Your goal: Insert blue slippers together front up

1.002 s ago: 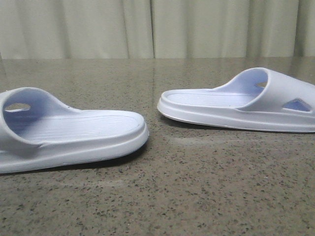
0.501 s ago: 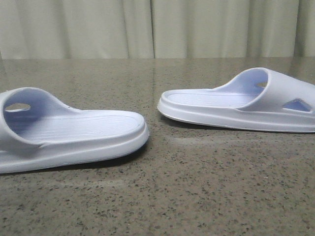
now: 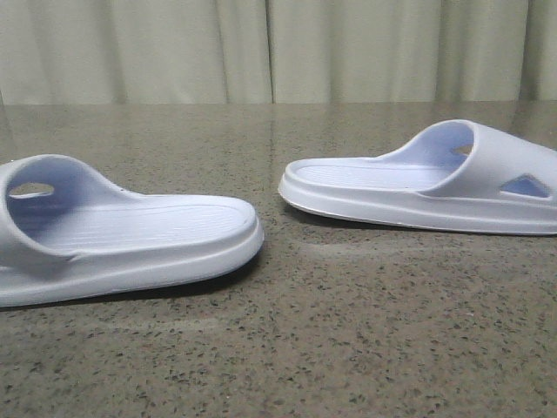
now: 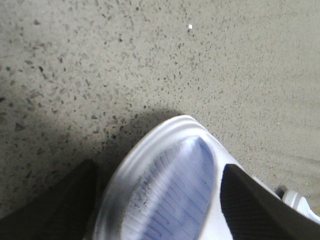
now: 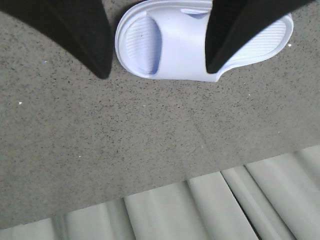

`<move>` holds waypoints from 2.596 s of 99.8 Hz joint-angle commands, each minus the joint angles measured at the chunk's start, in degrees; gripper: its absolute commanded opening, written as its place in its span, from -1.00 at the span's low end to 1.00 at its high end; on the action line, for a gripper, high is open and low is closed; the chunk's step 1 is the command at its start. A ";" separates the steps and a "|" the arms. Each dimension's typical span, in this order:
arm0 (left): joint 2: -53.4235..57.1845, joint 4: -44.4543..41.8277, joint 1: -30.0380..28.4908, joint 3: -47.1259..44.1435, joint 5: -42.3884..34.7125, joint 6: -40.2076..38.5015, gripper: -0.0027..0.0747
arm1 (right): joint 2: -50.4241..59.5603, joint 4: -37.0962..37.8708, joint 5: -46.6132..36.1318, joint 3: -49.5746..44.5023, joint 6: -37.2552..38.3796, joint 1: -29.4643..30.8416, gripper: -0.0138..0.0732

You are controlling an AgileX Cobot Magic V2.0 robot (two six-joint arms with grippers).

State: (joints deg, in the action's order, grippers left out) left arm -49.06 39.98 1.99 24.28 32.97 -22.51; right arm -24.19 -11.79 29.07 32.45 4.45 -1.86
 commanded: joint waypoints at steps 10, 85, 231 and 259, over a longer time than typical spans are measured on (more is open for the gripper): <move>-0.19 1.62 0.31 1.30 0.11 0.16 0.23 | -0.81 -0.41 -4.98 1.98 0.07 -0.04 0.12; -0.19 -8.62 0.31 1.30 1.11 0.28 -0.87 | -0.81 -0.41 -5.08 1.98 0.07 -0.04 0.12; 11.88 35.04 0.31 1.50 5.71 21.38 -0.86 | -7.17 -0.31 -6.81 1.74 1.60 -0.04 0.12; 11.88 35.04 0.31 1.50 4.26 22.51 -0.86 | -18.16 -0.42 -9.58 0.02 11.69 -0.04 0.12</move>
State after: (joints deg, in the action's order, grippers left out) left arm -37.31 71.47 1.99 24.28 38.31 0.00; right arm -38.78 -11.92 24.51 31.23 13.08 -1.72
